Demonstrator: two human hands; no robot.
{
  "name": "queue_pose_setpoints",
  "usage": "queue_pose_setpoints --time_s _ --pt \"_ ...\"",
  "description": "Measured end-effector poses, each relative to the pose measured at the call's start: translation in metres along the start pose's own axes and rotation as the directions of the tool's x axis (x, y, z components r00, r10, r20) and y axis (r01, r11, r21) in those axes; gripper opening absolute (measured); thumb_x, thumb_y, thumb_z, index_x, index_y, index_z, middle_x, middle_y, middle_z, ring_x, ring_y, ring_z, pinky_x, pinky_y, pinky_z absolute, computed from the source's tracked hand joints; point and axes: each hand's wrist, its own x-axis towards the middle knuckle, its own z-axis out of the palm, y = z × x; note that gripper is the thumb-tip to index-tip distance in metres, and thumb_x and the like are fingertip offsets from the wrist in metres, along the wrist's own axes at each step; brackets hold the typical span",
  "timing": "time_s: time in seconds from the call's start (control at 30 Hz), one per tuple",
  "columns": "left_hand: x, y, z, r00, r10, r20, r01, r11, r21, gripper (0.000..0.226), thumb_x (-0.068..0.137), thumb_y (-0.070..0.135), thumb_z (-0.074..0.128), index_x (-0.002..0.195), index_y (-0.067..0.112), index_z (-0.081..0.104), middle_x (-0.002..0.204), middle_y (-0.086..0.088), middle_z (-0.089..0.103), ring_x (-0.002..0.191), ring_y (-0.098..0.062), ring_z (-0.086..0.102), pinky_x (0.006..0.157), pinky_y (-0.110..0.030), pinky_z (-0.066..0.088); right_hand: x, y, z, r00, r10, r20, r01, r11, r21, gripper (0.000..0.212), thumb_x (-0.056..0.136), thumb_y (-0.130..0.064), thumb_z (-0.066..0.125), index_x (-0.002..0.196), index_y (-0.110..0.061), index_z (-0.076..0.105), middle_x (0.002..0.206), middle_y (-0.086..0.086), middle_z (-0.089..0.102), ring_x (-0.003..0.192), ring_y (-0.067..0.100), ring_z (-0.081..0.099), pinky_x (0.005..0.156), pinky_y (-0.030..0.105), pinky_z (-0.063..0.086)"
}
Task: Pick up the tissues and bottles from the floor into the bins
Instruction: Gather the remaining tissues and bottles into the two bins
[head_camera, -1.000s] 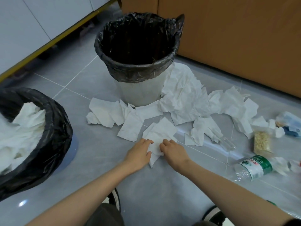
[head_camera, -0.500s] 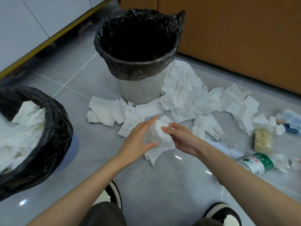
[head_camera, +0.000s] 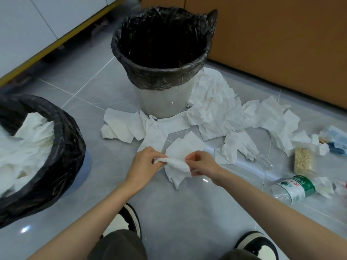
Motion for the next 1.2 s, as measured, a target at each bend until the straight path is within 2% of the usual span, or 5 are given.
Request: queue_pose_setpoints --time_s 0.13,0.37,0.57,0.9,1.2 --pt "0.001 -0.025 -0.013 0.981 -0.129 -0.144 0.116 0.988 -0.099 0.013 0.084 0.015 0.066 0.093 0.019 0.074 0.088 0.000 0.063 0.081 -0.022 0.062 0.075 -0.041 0.054 0.008 0.005 -0.004 0.943 -0.329 -0.050 0.238 0.772 -0.589 0.031 0.087 -0.024 0.063 0.116 -0.020 0.055 0.118 -0.001 0.051 0.096 0.016 0.052 0.085 0.027 0.044" --pt "-0.002 -0.037 -0.030 0.935 -0.270 -0.228 0.240 0.959 -0.153 0.011 0.088 0.023 0.063 0.093 0.017 0.071 0.090 -0.003 0.067 0.080 -0.019 0.061 0.068 -0.026 0.045 0.013 0.006 0.019 0.953 -0.226 0.203 0.282 0.405 -0.870 0.079 0.075 -0.041 0.073 0.141 -0.032 0.030 0.124 0.003 0.040 0.112 0.024 0.044 0.077 0.034 0.040" --pt "-0.002 -0.035 -0.028 0.937 -0.288 -0.196 0.257 0.952 -0.167 0.010 0.087 0.025 0.063 0.091 0.019 0.070 0.091 -0.002 0.066 0.081 -0.016 0.060 0.066 -0.024 0.044 0.011 0.014 0.030 0.919 -0.283 0.274 0.337 0.207 -0.918 0.036 0.089 -0.016 0.050 0.124 -0.021 0.048 0.108 0.009 0.048 0.100 0.030 0.051 0.066 0.033 0.033" --pt "0.001 -0.017 -0.044 0.919 -0.278 -0.278 0.226 0.953 -0.204 0.012 0.089 0.029 0.061 0.093 0.020 0.068 0.088 -0.003 0.065 0.072 -0.013 0.055 0.061 -0.023 0.042 0.008 -0.025 0.017 0.971 -0.214 -0.108 0.189 0.960 -0.205 0.030 0.096 -0.025 0.045 0.066 -0.018 0.041 0.069 -0.001 0.042 0.063 0.011 0.039 0.059 0.025 0.031" --pt "-0.005 0.035 -0.117 0.837 -0.241 -0.492 0.032 0.918 -0.395 0.011 0.094 0.024 0.056 0.087 0.026 0.065 0.073 -0.002 0.065 0.056 -0.017 0.063 0.051 -0.023 0.052 -0.017 -0.140 0.045 0.929 -0.369 0.030 0.367 0.928 0.067 0.022 0.092 -0.026 0.054 0.084 -0.006 0.059 0.075 0.004 0.045 0.067 0.012 0.042 0.054 0.023 0.031"
